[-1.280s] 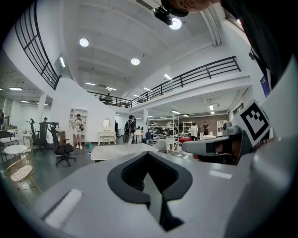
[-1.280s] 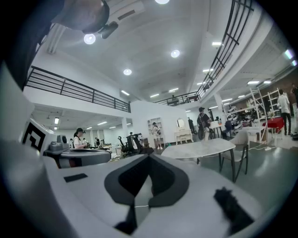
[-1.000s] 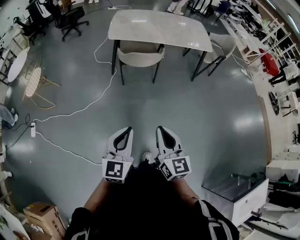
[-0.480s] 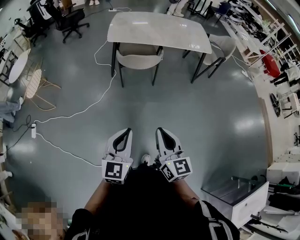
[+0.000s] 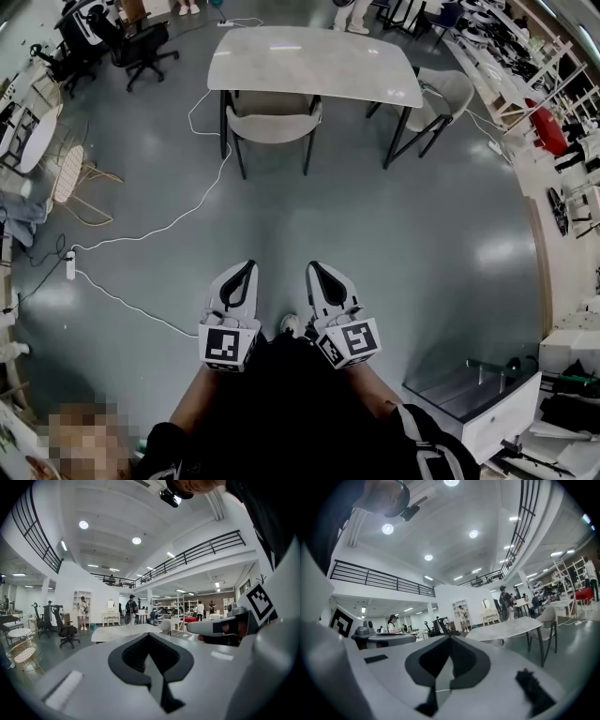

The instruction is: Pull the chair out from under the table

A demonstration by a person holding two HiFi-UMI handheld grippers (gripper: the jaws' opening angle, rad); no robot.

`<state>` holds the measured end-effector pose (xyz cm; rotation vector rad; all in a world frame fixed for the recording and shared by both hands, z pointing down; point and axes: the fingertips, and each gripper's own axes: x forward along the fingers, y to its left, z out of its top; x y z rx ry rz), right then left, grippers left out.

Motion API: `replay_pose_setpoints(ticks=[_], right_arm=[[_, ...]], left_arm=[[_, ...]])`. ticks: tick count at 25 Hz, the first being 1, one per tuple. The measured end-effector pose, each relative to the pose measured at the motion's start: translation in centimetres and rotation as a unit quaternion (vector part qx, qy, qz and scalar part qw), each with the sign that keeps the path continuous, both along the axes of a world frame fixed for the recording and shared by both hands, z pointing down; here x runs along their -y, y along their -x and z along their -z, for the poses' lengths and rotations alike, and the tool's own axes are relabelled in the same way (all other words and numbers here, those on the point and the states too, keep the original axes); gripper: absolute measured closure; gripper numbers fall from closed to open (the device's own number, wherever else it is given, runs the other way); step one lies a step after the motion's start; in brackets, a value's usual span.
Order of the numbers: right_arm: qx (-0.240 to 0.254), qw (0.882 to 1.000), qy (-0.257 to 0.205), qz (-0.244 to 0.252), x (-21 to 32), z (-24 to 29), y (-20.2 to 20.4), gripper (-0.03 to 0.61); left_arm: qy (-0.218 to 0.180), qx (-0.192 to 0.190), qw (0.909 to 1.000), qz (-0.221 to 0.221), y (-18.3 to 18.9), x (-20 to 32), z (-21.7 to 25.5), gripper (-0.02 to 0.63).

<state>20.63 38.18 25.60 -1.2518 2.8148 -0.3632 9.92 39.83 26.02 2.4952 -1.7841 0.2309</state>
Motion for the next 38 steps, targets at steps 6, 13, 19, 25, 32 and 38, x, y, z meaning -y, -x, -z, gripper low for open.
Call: replay_pose_setpoints(ticks=[6, 13, 19, 25, 32, 38], right_arm=[[0.004, 1.000, 0.009, 0.006, 2.0, -0.9, -0.5, 0.563], [0.004, 1.000, 0.015, -0.001, 6.4, -2.0, 1.4, 0.562], [-0.003, 1.000, 0.013, -0.002, 13.0, -1.7, 4.4, 0.563], [-0.011, 1.000, 0.019, 0.007, 18.9, -1.8, 8.8, 0.561], [-0.018, 0.999, 0.028, -0.004, 24.9, -1.7, 13.0, 0.563], [-0.024, 0.999, 0.028, -0.025, 29.7, -1.4, 15.8, 0.563]], left_arm=[[0.022, 0.000, 0.9996, 0.019, 0.3, 0.8, -0.8, 0.604], [0.038, -0.009, 0.9991, 0.016, 2.0, 4.9, -2.6, 0.604], [0.029, -0.009, 0.9995, -0.011, 4.0, 12.2, -2.7, 0.605], [0.019, 0.004, 0.9994, -0.028, 7.2, 18.5, -2.5, 0.604], [0.026, -0.010, 0.9989, -0.038, 11.4, 25.4, -2.4, 0.605], [0.028, -0.015, 0.9974, -0.065, 14.3, 30.7, -2.5, 0.604]])
